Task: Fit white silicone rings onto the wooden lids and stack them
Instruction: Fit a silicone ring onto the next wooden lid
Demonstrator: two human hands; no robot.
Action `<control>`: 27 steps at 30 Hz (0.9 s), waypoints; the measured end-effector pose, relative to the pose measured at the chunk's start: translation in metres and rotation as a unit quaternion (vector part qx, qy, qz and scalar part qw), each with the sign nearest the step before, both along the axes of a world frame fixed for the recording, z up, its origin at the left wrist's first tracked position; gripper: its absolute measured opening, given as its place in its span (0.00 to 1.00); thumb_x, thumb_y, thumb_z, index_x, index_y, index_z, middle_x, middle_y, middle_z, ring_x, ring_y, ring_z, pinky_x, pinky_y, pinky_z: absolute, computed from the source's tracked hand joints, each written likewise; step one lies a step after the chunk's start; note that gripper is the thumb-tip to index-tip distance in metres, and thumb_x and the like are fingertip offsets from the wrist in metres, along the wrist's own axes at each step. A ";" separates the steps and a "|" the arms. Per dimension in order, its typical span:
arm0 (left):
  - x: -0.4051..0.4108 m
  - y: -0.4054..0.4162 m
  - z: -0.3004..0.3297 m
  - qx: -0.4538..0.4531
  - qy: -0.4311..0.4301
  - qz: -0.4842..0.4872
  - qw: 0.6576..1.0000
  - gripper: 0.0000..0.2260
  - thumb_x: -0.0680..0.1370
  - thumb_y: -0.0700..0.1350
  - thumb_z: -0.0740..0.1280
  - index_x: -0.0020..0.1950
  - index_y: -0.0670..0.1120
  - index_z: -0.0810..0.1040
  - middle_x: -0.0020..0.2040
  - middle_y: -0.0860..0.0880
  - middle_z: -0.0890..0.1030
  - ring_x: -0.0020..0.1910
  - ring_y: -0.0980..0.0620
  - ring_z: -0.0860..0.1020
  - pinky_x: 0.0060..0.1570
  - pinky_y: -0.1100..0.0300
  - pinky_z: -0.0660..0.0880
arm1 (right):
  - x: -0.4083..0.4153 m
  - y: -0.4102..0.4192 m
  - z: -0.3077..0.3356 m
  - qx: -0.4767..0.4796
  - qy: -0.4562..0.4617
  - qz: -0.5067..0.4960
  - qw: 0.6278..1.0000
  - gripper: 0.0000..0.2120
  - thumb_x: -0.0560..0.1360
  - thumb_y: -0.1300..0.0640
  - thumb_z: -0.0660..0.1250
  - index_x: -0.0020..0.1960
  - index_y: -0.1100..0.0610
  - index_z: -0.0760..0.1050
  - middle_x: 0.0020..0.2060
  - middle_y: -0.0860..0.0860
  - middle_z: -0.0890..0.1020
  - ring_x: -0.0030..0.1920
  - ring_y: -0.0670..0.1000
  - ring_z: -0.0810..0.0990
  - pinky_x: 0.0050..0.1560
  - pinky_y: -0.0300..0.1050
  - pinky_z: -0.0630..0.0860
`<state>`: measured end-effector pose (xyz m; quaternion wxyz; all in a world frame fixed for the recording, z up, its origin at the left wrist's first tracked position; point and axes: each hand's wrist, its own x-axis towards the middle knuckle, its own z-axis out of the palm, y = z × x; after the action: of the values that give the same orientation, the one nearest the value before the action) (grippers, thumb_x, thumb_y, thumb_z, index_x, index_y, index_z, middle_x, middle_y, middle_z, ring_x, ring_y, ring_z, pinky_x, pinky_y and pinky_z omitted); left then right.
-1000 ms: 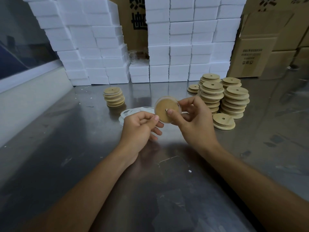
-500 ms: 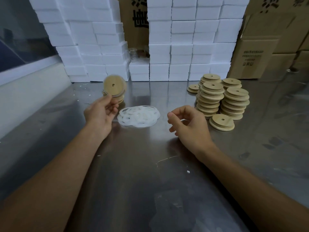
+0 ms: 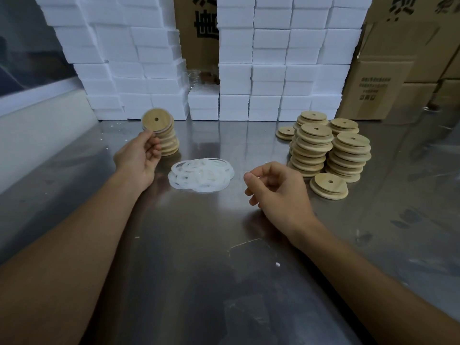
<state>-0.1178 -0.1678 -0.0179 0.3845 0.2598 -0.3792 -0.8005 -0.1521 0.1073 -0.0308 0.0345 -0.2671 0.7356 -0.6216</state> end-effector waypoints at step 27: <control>0.014 0.033 -0.012 -0.286 -0.193 0.051 0.937 0.10 0.74 0.42 0.73 0.33 0.47 0.79 0.24 0.53 0.76 0.23 0.58 0.72 0.27 0.66 0.72 | 0.000 0.003 0.004 0.002 0.030 -0.052 0.998 0.04 0.76 0.56 0.71 0.43 0.54 0.79 0.31 0.52 0.84 0.32 0.48 0.83 0.41 0.48 0.82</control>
<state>-0.1042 -0.1347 -0.0302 0.4028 0.3072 -0.6454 -0.5717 -0.1516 0.1099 -0.0271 -0.0192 -0.2467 0.7503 -0.6131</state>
